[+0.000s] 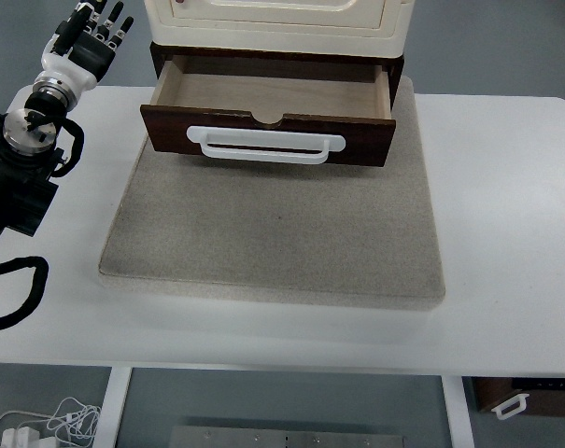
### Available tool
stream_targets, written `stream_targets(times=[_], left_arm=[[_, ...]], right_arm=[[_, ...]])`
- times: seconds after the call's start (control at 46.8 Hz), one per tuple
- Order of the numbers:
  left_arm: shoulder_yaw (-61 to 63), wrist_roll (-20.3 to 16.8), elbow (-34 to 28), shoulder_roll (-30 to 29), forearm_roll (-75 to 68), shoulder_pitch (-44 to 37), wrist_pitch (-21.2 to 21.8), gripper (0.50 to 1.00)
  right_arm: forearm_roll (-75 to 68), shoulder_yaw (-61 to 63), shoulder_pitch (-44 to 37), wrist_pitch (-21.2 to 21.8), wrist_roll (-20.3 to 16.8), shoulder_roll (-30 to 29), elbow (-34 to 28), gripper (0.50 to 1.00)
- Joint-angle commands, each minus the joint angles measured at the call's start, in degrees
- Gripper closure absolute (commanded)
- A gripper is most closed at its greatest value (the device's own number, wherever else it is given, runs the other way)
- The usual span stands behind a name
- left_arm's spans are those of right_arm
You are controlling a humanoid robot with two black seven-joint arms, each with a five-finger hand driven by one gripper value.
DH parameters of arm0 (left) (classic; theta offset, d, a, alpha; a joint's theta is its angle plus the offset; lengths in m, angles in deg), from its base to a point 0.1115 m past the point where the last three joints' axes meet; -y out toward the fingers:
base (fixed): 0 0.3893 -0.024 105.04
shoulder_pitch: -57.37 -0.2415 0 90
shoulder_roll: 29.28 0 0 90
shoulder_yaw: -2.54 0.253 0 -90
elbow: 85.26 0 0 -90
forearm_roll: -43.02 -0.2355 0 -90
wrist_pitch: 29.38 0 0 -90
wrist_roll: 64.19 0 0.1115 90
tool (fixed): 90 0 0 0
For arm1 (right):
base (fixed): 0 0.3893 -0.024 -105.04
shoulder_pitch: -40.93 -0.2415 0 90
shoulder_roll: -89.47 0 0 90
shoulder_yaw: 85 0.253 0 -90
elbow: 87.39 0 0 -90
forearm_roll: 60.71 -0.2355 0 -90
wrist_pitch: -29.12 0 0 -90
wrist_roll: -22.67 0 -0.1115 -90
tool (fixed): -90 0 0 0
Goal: Close drawer under combined cabinet
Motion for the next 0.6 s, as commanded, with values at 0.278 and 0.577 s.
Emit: stream_targets(times=[0.278,0.577], left_arm=[[0.31,0.26,-0.01,-0.41,0.31,0.01,-0.18,0.504],[0.31,0.26,0.17,-2.43,-0.05,1.06,-0.18,0.504]], right_arm=[[0.01,0.00,0.00,0.01,0.00,0.00,0.02,0.548],[0.01,0.00,0.00,0.01,0.00,0.00,0.02,0.548]])
